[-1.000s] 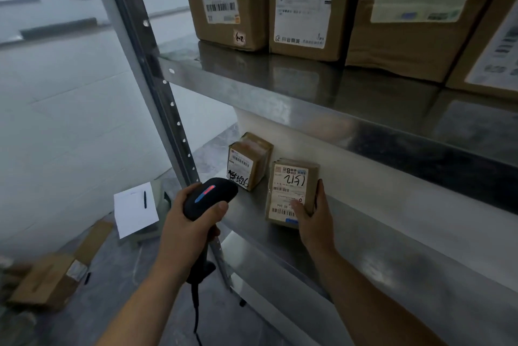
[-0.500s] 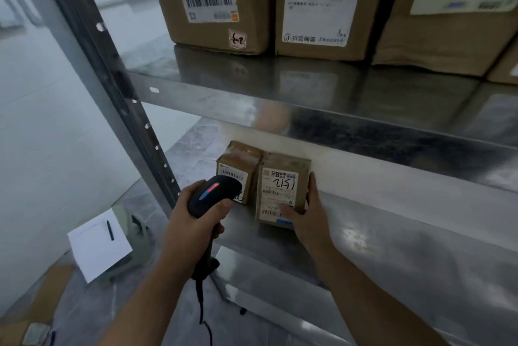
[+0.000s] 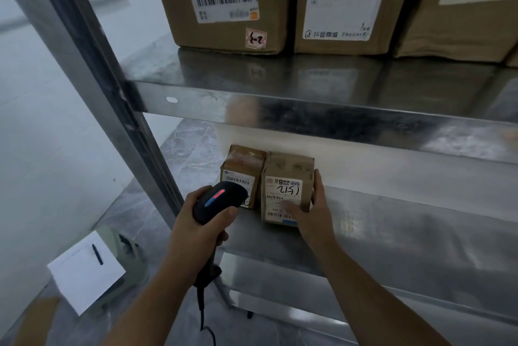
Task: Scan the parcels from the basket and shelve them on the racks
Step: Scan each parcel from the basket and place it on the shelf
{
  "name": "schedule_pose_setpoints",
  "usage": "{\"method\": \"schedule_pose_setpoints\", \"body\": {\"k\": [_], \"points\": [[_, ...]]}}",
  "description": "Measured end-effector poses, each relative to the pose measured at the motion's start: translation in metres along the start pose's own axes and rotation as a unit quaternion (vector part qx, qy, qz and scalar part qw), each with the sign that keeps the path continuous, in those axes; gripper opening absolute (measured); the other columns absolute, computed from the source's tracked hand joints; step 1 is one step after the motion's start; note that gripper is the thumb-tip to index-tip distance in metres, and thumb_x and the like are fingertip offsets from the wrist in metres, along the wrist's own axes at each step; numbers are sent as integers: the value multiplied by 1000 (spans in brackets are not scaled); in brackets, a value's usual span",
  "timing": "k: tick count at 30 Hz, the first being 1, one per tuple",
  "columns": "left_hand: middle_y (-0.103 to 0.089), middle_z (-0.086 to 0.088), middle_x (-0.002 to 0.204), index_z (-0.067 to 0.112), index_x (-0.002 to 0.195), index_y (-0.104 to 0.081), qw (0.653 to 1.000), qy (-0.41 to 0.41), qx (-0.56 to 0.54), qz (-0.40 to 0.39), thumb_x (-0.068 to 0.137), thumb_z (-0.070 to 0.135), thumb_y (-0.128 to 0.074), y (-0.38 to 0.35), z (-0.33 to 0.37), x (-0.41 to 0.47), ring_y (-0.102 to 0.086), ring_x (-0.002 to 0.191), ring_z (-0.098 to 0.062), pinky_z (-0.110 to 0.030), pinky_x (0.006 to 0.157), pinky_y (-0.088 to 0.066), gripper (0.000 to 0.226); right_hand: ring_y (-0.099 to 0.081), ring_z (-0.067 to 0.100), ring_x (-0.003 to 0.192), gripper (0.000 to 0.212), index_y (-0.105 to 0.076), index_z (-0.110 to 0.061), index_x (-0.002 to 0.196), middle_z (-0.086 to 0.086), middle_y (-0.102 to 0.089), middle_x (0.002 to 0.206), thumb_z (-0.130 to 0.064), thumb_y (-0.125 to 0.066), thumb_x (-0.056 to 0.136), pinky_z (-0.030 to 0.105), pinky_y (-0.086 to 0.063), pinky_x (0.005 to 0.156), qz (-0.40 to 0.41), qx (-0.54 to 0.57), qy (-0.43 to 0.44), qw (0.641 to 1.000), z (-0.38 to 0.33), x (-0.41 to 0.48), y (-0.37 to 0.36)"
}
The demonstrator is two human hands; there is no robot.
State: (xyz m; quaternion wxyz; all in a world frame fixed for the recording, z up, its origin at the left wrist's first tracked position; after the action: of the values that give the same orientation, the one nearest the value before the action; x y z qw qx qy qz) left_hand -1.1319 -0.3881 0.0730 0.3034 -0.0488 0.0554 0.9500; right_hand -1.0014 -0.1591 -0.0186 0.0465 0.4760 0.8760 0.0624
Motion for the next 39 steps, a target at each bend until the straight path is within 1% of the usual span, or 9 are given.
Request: {"method": "schedule_pose_setpoints", "body": {"k": [3,8,14,21,24,27,31,34,39], "points": [[-70,-19,99,34,117,-60,1000,0,-5,-15,82,18,-85,0,0,4,-66,63,-23,-24,57,-55,46,-61,-4,107,97,-24,-35,156,-22,-59,127,-1,-78,84,15,-57,72,14,-3,-7,1000,4,-2,0],[-71,-16,98,37,117,-61,999,2,-9,-31,67,34,-79,0,2,8,-67,62,-22,-26,60,-55,53,-57,9,114,94,-19,-32,159,-11,-56,131,-2,-73,89,9,-54,72,31,-14,-21,999,6,-1,-4],[-70,-15,101,35,118,-60,999,-5,-6,-50,67,34,-80,2,2,12,-67,66,-22,-25,60,-55,55,-58,12,120,92,-21,-38,158,-6,-58,139,-11,-75,89,29,-56,91,46,-37,-33,998,5,5,-13],[-71,-15,100,35,119,-61,998,-7,-8,-64,58,46,-82,2,1,11,-67,66,-23,-26,61,-54,65,-58,16,124,94,-18,-37,160,-6,-60,139,-11,-75,89,32,-54,95,38,-55,-37,997,1,8,-11],[-69,-17,101,32,120,-61,997,-8,-18,-76,64,38,-82,-3,-1,9,-66,66,-23,-26,61,-54,60,-54,16,131,98,-12,-40,160,-8,-54,145,-19,-76,90,28,-50,96,21,-61,-41,997,-3,4,-8],[-68,-18,101,30,121,-61,996,-3,-27,-88,58,45,-84,-8,-4,6,-64,65,-21,-26,61,-54,69,-40,19,143,100,-8,-43,159,-7,-43,156,-33,-78,88,39,-40,111,30,-51,-48,997,-6,-9,3],[-68,-16,103,31,118,-60,995,-3,-15,-100,76,27,-86,-23,-7,4,-65,65,-21,-29,62,-55,49,-32,22,149,89,-17,-39,159,-4,-31,163,-39,-74,90,47,-33,119,61,-99,-46,992,-1,-28,30],[-68,-17,103,27,123,-59,993,-10,-8,-114,87,14,-80,-43,-10,0,-64,60,-22,-32,61,-55,43,-35,18,147,75,-30,-32,156,-6,-35,161,-38,-70,93,31,-29,116,81,-144,-17,986,0,-44,57],[-70,-13,102,35,117,-59,987,-25,9,-161,86,23,-83,-96,-2,-16,-66,62,-23,-35,63,-56,41,-41,16,142,61,-44,-25,150,-4,-44,155,-40,-66,95,19,-26,109,112,-216,17,970,-7,-74,118]]}}
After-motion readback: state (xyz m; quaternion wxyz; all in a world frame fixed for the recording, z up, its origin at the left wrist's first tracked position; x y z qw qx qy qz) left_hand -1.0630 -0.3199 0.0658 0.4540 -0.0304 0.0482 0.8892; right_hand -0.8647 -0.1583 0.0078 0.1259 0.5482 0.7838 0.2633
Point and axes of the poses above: each hand's wrist, its own x-axis towards the middle knuckle, its own y-axis out of the back of the hand, z = x × y, the point moved 7 cm from there along x, towards the middle knuckle
